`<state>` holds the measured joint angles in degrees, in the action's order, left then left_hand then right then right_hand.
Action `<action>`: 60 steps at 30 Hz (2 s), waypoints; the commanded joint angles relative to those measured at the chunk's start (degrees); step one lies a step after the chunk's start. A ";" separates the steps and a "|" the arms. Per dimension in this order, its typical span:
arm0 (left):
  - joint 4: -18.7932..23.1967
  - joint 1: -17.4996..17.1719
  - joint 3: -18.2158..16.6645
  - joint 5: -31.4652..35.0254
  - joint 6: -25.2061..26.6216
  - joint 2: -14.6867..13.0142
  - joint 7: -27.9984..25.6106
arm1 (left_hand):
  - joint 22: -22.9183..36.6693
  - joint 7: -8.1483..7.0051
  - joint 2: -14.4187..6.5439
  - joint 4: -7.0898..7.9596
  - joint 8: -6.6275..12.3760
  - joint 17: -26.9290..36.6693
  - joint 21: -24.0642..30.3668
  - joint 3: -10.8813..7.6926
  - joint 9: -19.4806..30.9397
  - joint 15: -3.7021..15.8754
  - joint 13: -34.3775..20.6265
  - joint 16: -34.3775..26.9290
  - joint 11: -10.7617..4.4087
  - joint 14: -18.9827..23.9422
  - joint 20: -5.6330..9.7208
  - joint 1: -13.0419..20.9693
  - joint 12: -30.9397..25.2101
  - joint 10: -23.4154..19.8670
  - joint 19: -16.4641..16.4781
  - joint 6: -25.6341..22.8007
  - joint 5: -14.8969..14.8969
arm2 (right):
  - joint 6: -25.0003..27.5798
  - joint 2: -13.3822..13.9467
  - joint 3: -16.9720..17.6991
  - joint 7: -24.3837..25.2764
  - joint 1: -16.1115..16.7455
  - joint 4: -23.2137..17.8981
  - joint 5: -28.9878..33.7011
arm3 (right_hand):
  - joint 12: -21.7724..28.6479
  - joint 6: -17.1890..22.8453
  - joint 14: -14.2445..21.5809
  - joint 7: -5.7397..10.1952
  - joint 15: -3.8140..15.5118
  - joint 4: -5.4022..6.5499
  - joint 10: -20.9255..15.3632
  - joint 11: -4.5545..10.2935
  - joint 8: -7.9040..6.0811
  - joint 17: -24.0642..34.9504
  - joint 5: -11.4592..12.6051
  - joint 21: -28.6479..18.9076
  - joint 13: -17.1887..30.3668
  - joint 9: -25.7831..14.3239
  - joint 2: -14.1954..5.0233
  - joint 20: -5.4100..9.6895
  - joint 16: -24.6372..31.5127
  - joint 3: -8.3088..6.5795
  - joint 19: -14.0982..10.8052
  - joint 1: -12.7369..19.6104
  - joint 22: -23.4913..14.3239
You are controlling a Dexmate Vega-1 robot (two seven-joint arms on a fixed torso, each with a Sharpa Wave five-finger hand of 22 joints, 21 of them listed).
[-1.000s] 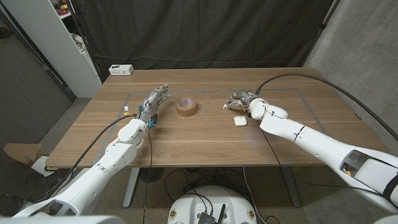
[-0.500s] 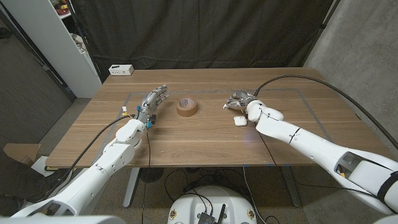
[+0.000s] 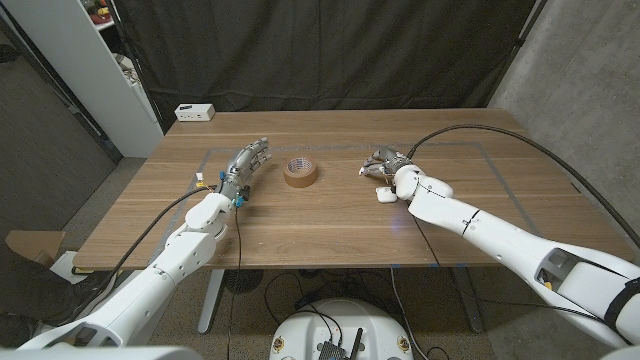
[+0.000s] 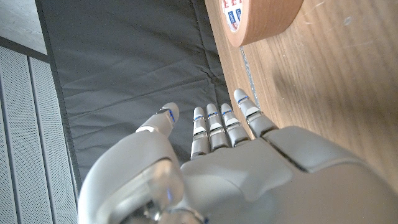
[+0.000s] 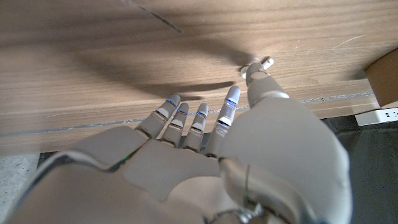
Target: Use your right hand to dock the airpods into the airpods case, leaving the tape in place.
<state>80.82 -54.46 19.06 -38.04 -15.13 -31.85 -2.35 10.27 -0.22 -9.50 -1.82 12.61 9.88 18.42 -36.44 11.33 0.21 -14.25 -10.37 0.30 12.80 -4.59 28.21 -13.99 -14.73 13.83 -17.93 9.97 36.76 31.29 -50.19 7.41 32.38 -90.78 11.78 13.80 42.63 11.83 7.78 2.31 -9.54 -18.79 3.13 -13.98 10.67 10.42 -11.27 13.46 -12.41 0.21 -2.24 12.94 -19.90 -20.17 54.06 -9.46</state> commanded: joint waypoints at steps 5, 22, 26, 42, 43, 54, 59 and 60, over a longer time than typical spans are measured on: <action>-0.96 0.02 -0.16 -0.59 -0.58 -0.04 1.06 | 0.13 0.08 -0.12 -0.20 -0.29 0.04 -0.23 -0.46 0.31 0.19 -0.33 -0.14 -0.03 0.16 -0.10 -0.36 -0.30 -0.24 0.17 -0.54 0.37 | -2.60 -1.92 0.03 4.90 1.09 2.54 -0.28 | 1.11 2.85 2.53 0.39 5.36 0.05 -2.50 0.04 -1.27 0.19 0.29 -0.55 0.59 -0.89 -0.38 1.02 0.70 0.23 -1.84 2.04 -0.36; -0.33 -1.38 -0.76 -1.06 -1.22 -0.41 1.01 | 0.15 -0.16 -0.14 -0.28 -0.34 0.03 -0.45 -0.59 0.34 0.23 -0.45 -0.13 0.07 0.18 -0.20 -0.47 -0.45 -0.52 0.22 -0.84 0.38 | -6.48 -1.20 1.33 9.82 4.31 1.66 0.63 | 2.31 8.86 6.98 -0.31 7.84 0.24 -6.53 2.00 -5.35 0.77 0.38 -0.67 1.78 -4.12 -1.26 2.85 2.06 0.65 -4.47 5.56 -0.47; -0.60 -1.10 -0.37 -0.83 -1.57 0.11 1.13 | 0.15 -0.15 -0.14 -0.28 -0.31 0.04 -0.51 -0.61 0.35 0.24 -0.48 -0.14 0.21 0.21 -0.29 -0.53 -0.46 -0.54 0.24 -1.03 0.38 | -8.27 0.15 2.32 10.42 5.67 0.24 0.48 | 2.67 9.84 7.86 -0.25 8.42 0.32 -7.65 2.37 -6.17 0.93 0.31 -0.66 2.03 -4.80 -1.56 3.11 2.44 0.82 -4.81 6.03 -0.50; 0.94 -1.69 -0.13 -0.22 -1.28 0.16 -0.15 | 0.17 -0.11 -0.17 -0.49 -0.36 -0.02 -0.66 -0.79 0.39 0.41 -0.60 -0.13 -0.12 0.27 -0.25 -0.50 -0.55 -0.69 0.43 -1.28 0.42 | -9.06 7.01 4.57 5.58 7.86 -9.13 2.90 | 2.93 10.76 8.47 0.16 8.68 0.37 -8.85 2.86 -7.47 1.24 0.23 -0.52 2.57 -6.24 -2.01 3.57 2.80 1.28 -5.13 7.11 -0.51; 1.05 -1.71 -0.14 -0.22 -1.08 0.13 -0.34 | 0.17 -0.13 -0.18 -0.52 -0.38 -0.02 -0.67 -0.81 0.39 0.40 -0.60 -0.12 -0.12 0.28 -0.30 -0.48 -0.54 -0.68 0.44 -1.25 0.43 | -8.76 7.23 4.66 5.30 7.97 -9.58 3.10 | 2.92 10.73 8.47 0.12 8.69 0.38 -8.86 2.95 -7.50 1.26 0.22 -0.52 2.60 -6.32 -2.02 3.69 2.81 1.31 -5.17 7.14 -0.51; 0.48 -0.98 0.08 -0.27 -0.53 0.09 0.12 | 0.19 -0.24 -0.21 -0.71 -0.49 -0.05 -0.76 -0.93 0.41 0.46 -0.68 -0.10 -0.20 0.27 -0.32 -0.40 -0.60 -0.78 0.54 -1.18 0.46 | -2.34 10.00 4.51 1.50 9.42 -15.88 6.24 | 2.83 11.33 8.38 0.05 8.58 0.37 -8.84 2.52 -8.26 1.38 0.21 -0.55 2.95 -7.12 -1.93 4.00 2.82 1.74 -5.59 7.60 -0.51; -0.35 -0.28 0.29 -0.26 -0.56 0.24 0.74 | 0.19 -0.30 -0.20 -0.78 -0.52 -0.06 -0.80 -0.96 0.42 0.50 -0.71 -0.07 -0.18 0.23 -0.31 -0.38 -0.61 -0.79 0.57 -1.17 0.47 | 0.34 11.42 4.23 0.19 10.12 -18.43 7.82 | 2.82 11.33 8.49 -0.05 8.56 0.39 -8.86 2.42 -8.44 1.44 0.20 -0.61 3.08 -7.39 -1.92 4.15 2.90 1.89 -5.89 7.72 -0.51; -0.43 -0.15 0.34 -0.24 -0.45 0.26 0.75 | 0.19 -0.30 -0.19 -0.82 -0.53 -0.07 -0.81 -0.97 0.42 0.47 -0.71 -0.07 -0.23 0.23 -0.33 -0.35 -0.60 -0.76 0.57 -1.15 0.47 | 0.54 11.76 4.13 -0.02 10.22 -18.79 8.18 | 2.85 11.29 8.68 -0.05 8.50 0.41 -8.97 2.55 -8.50 1.47 0.20 -0.62 3.13 -7.50 -1.90 4.18 2.99 1.96 -5.97 7.76 -0.51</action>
<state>81.45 -55.74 19.04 -38.34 -16.07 -31.72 -2.18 10.26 -0.12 -9.50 -2.54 12.19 9.88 17.98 -37.16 11.59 0.21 -14.78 -10.37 -0.02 12.80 -4.81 28.22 -14.20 -15.04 14.06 -18.64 10.20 31.52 40.16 -45.85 10.82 41.26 -104.40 16.43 16.59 53.47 19.89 7.58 2.47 -9.15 -27.41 5.71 -21.87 11.95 10.42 -11.64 16.38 -19.56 -1.72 1.84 15.42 -18.23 -25.50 61.17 -9.74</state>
